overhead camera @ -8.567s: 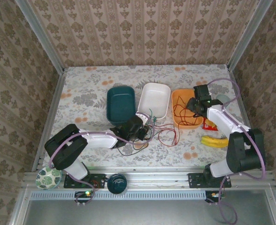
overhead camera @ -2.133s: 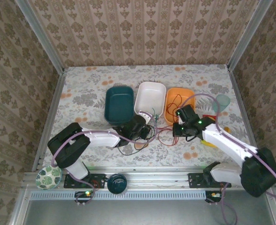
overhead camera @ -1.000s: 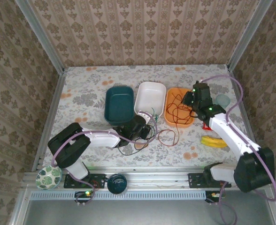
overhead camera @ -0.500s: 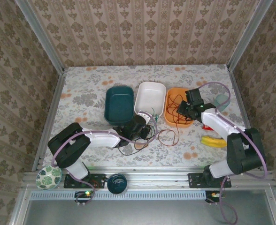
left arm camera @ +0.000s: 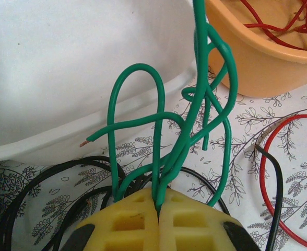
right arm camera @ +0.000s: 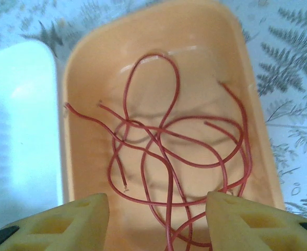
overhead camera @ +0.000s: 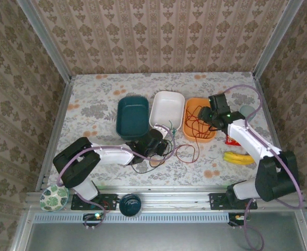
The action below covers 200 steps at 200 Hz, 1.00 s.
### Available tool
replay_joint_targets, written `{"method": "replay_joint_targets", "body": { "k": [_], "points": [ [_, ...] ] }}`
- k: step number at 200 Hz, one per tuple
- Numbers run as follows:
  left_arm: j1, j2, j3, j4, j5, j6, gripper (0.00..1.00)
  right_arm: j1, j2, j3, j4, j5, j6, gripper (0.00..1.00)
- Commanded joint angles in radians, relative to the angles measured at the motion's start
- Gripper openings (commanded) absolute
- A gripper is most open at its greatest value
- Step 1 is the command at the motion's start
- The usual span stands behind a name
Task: Untangle the cables
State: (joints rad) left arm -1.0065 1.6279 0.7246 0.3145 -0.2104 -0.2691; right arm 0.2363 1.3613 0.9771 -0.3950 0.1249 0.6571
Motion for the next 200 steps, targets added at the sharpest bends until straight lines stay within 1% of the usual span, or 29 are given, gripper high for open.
{"method": "replay_joint_targets", "body": {
  "k": [1,23,37,52,66,84,108,144,164,171,188,194,200],
  "points": [
    [0.007,-0.013,0.025,-0.038,0.000,0.014,0.00,0.028,-0.070,0.013,-0.060,0.043,-0.042,0.53],
    [0.010,-0.007,0.021,-0.021,-0.009,0.016,0.00,0.093,-0.130,-0.044,-0.086,-0.028,-0.097,0.53],
    [0.013,0.001,0.024,-0.019,-0.014,0.007,0.00,0.129,-0.159,-0.075,-0.151,-0.032,-0.118,0.53],
    [0.011,0.008,0.029,-0.020,-0.008,0.004,0.00,0.145,-0.191,-0.125,-0.227,-0.060,-0.105,0.53],
    [0.012,0.013,0.033,-0.021,-0.005,0.005,0.00,0.149,-0.214,-0.174,-0.245,-0.121,-0.113,0.53],
    [0.015,0.022,0.041,-0.018,-0.006,0.008,0.00,0.152,-0.215,-0.225,-0.271,-0.163,-0.129,0.53],
    [0.019,0.037,0.054,-0.015,0.001,0.009,0.00,0.156,-0.158,-0.252,-0.272,-0.208,-0.150,0.53],
    [0.016,0.049,0.062,-0.013,0.007,0.002,0.00,0.179,-0.031,-0.240,-0.216,-0.255,-0.191,0.52],
    [0.016,0.047,0.061,-0.019,0.006,-0.001,0.00,0.206,0.021,-0.222,-0.197,-0.256,-0.209,0.51],
    [0.014,0.046,0.061,-0.023,0.004,-0.002,0.00,0.215,0.070,-0.215,-0.197,-0.251,-0.212,0.51],
    [0.012,0.041,0.059,-0.026,0.000,-0.002,0.00,0.237,0.115,-0.205,-0.195,-0.233,-0.220,0.48],
    [0.012,0.040,0.058,-0.027,-0.002,-0.003,0.00,0.247,0.128,-0.204,-0.197,-0.221,-0.220,0.45],
    [0.013,0.038,0.058,-0.028,-0.004,-0.002,0.00,0.253,0.139,-0.202,-0.202,-0.206,-0.221,0.39]
  ]
}}
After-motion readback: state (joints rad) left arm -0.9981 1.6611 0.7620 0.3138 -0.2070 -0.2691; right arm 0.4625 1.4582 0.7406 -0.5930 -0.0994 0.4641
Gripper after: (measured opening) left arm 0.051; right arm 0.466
